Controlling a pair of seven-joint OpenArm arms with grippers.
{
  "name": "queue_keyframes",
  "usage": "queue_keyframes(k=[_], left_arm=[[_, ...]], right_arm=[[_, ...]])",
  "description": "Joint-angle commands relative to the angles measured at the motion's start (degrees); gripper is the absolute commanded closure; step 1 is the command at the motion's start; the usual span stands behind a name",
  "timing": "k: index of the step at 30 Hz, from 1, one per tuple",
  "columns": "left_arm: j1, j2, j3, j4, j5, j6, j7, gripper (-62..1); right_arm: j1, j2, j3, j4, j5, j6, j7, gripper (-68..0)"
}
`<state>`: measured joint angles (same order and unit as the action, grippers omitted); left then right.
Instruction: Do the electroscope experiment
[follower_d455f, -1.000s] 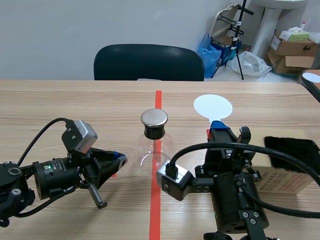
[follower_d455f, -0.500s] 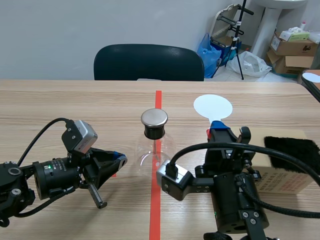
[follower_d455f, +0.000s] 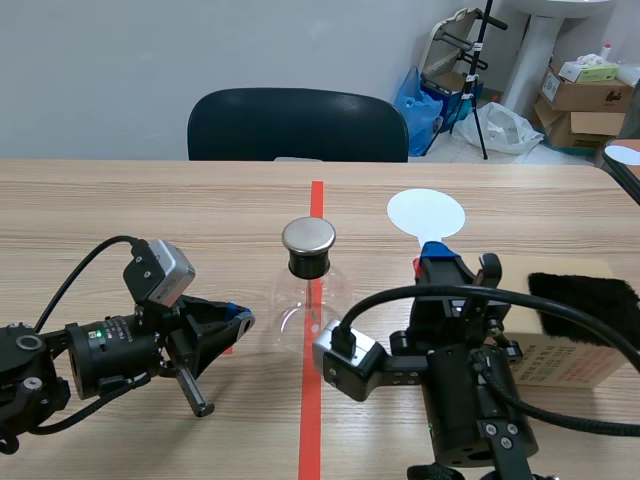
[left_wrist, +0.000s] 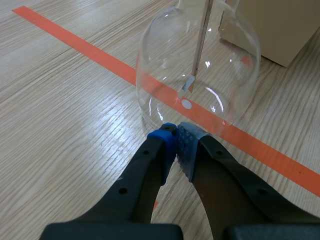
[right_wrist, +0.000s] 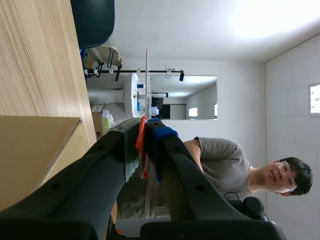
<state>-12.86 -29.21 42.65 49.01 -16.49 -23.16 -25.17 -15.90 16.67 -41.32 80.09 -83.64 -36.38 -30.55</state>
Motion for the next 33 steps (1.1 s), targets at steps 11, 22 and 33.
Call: queue_keyframes(k=[11, 22, 33], left_arm=[[-0.3, 0.0, -0.6, 1.5, -0.4, -0.2, -0.8, -3.1], [-0.3, 0.0, -0.6, 1.5, -0.4, -0.2, -0.8, -3.1], [-0.3, 0.0, -0.6, 1.5, -0.4, -0.2, -0.8, -3.1]], right_arm=[[0.8, 0.0, 0.5, 1.8, -0.1, -0.5, 4.3, -1.0], [0.8, 0.0, 0.5, 1.8, -0.1, -0.5, 14.4, -1.0], [1.6, 0.0, 0.5, 1.8, -0.1, -0.5, 23.9, -1.0]])
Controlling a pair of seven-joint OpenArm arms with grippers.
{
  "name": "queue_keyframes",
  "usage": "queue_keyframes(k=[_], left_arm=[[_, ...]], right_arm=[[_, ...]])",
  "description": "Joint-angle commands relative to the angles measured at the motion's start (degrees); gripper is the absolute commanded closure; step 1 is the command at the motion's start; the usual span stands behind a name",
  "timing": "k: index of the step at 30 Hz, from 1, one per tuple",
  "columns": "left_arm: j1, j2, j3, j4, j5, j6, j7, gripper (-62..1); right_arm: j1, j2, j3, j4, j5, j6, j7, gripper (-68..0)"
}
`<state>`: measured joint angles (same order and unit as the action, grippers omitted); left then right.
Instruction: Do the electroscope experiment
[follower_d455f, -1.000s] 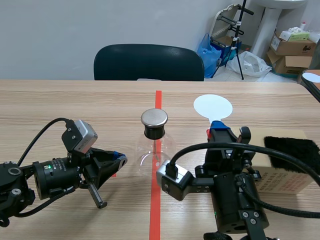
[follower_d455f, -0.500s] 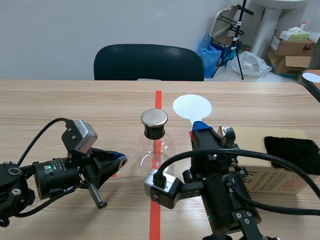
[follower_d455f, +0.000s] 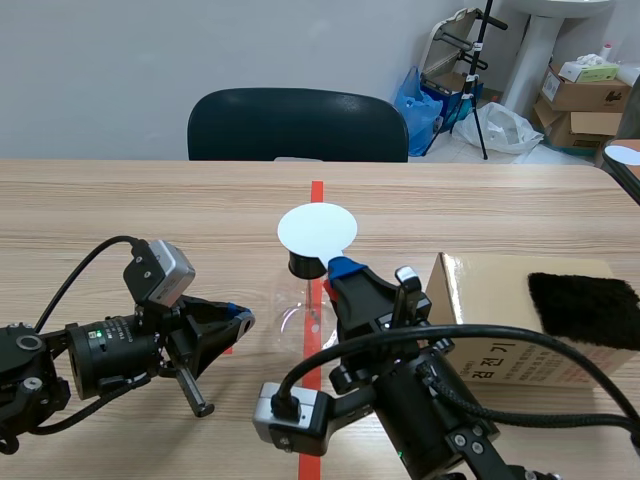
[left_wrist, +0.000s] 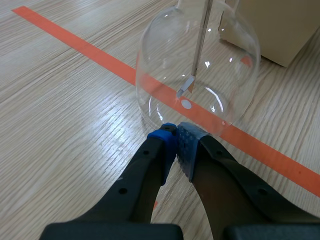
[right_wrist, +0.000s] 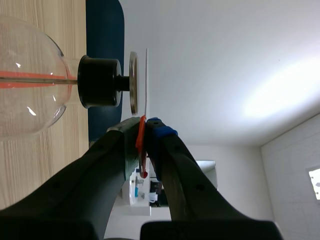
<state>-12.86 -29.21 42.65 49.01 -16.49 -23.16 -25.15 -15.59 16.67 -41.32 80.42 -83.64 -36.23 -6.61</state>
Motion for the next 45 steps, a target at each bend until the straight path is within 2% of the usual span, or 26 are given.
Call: queue_keyframes(k=[1, 40, 45], left_arm=[[-0.3, 0.0, -0.6, 1.5, -0.4, -0.2, -0.8, -3.1], [-0.3, 0.0, -0.6, 1.5, -0.4, -0.2, -0.8, -3.1], [-0.3, 0.0, -0.6, 1.5, -0.4, -0.2, -0.8, -3.1]], right_arm=[[1.3, 0.0, 0.5, 1.5, -0.1, -0.7, 0.0, -1.0], [1.3, 0.0, 0.5, 1.5, -0.1, -0.6, 1.0, -1.0], [1.3, 0.0, 0.5, 1.5, -0.1, -0.7, -1.0, -1.0]])
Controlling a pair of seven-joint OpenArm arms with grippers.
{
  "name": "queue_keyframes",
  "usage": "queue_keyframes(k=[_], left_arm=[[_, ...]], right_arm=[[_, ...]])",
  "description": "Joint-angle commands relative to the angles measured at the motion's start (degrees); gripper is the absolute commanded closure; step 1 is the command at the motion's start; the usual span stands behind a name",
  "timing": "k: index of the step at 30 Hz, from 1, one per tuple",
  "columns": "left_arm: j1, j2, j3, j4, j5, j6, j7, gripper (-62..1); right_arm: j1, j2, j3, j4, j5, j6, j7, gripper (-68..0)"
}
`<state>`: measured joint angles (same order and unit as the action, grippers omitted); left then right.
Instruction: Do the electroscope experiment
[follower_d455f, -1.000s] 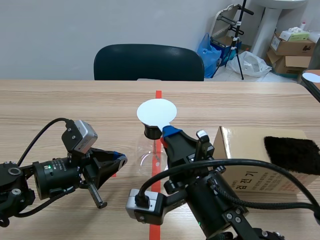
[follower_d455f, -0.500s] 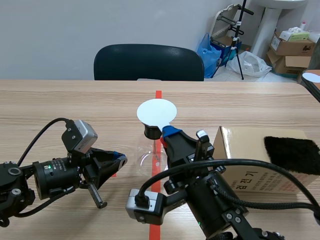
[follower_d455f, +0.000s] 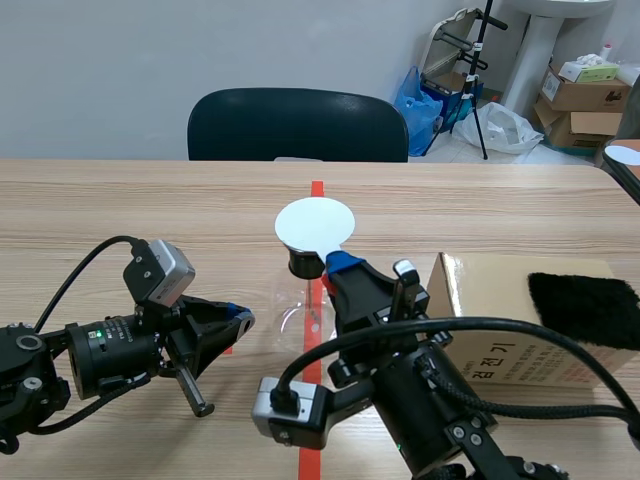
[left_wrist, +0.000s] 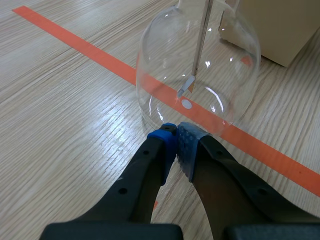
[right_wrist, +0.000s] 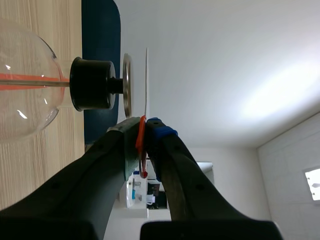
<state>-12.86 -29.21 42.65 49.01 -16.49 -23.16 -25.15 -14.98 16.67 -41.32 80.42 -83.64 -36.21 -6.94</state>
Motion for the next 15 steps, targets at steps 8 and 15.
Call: queue_keyframes(k=[8, 15], left_arm=[[-0.3, 0.0, -0.6, 1.5, -0.4, -0.2, -0.8, -3.1], [-0.3, 0.0, -0.6, 1.5, -0.4, -0.2, -0.8, -3.1]], right_arm=[[0.7, 0.0, 0.5, 1.5, -0.1, -0.7, -12.2, -1.0], [0.7, 0.0, 0.5, 1.5, -0.1, -0.7, -23.7, -1.0]])
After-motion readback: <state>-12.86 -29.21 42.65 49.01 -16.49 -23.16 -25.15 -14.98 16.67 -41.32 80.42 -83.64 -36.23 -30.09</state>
